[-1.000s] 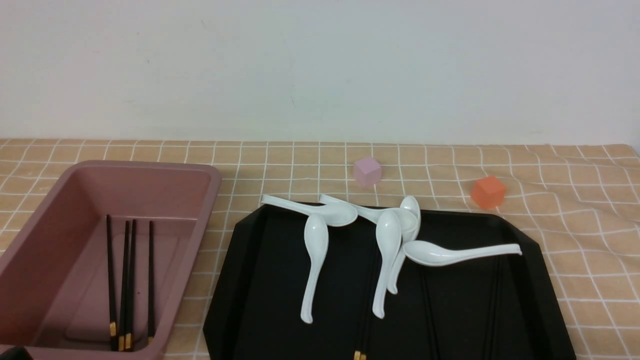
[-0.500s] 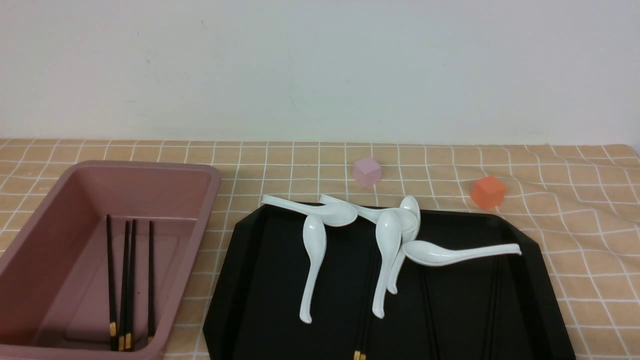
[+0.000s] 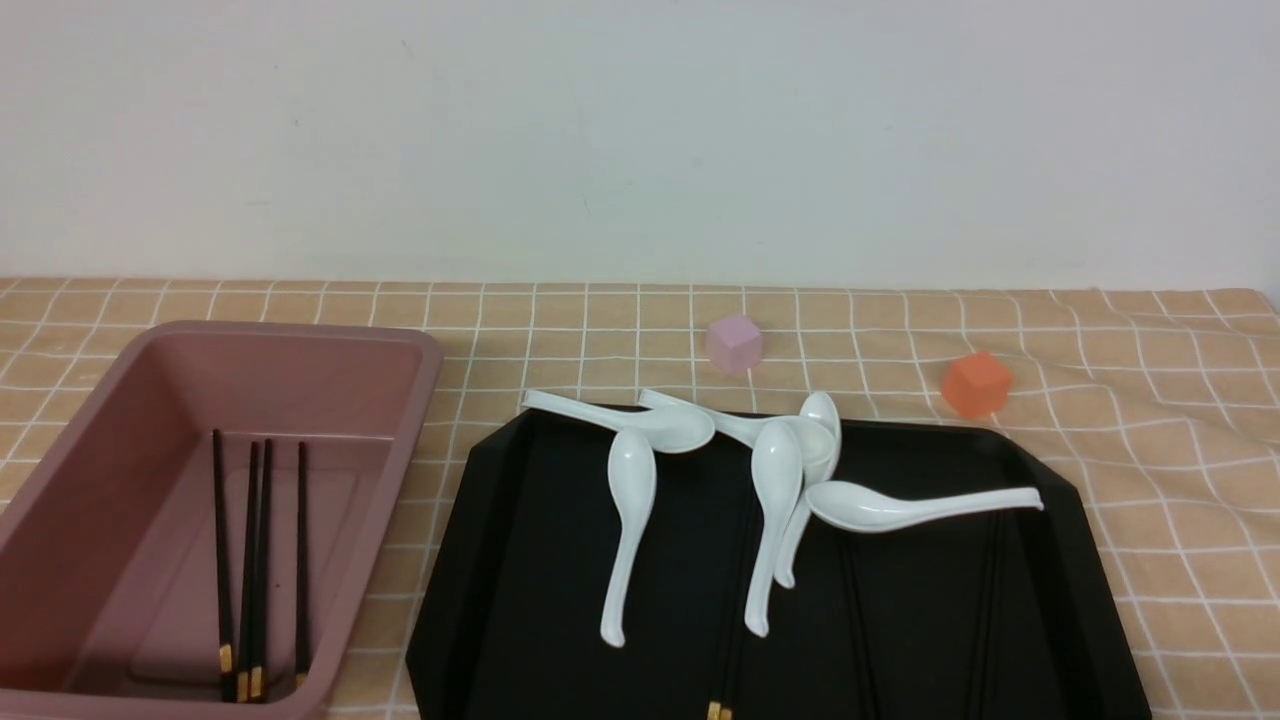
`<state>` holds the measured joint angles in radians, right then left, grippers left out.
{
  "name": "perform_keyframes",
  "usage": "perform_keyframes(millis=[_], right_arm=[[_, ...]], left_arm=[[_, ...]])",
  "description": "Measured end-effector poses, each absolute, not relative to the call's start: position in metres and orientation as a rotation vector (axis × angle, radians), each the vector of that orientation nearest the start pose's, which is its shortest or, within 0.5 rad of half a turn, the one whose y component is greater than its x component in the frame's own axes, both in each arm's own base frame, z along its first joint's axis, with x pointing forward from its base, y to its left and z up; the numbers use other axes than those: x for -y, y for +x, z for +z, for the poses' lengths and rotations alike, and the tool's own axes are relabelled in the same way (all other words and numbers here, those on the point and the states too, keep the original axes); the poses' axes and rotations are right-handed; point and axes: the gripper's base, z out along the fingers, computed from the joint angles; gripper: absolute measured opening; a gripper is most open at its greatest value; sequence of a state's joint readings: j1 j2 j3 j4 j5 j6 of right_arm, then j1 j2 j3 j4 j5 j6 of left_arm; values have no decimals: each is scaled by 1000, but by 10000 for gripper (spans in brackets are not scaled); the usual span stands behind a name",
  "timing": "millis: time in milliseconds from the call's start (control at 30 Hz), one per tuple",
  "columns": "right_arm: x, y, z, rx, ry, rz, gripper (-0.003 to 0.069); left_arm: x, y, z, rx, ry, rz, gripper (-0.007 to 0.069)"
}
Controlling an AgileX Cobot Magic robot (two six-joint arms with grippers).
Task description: On brown tablecloth take chopsticks from black tray and put them in box.
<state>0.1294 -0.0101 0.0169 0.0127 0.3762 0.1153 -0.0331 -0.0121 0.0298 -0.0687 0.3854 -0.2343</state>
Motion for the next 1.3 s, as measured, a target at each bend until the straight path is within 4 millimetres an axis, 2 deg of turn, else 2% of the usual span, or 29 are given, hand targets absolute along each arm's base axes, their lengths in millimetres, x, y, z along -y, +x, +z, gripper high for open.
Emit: perform_keyframes(millis=[1300], right_arm=[[-7,52,174,-1871,-5,182,240]], left_arm=[[4,52,169,-1879,-233,-251,64]])
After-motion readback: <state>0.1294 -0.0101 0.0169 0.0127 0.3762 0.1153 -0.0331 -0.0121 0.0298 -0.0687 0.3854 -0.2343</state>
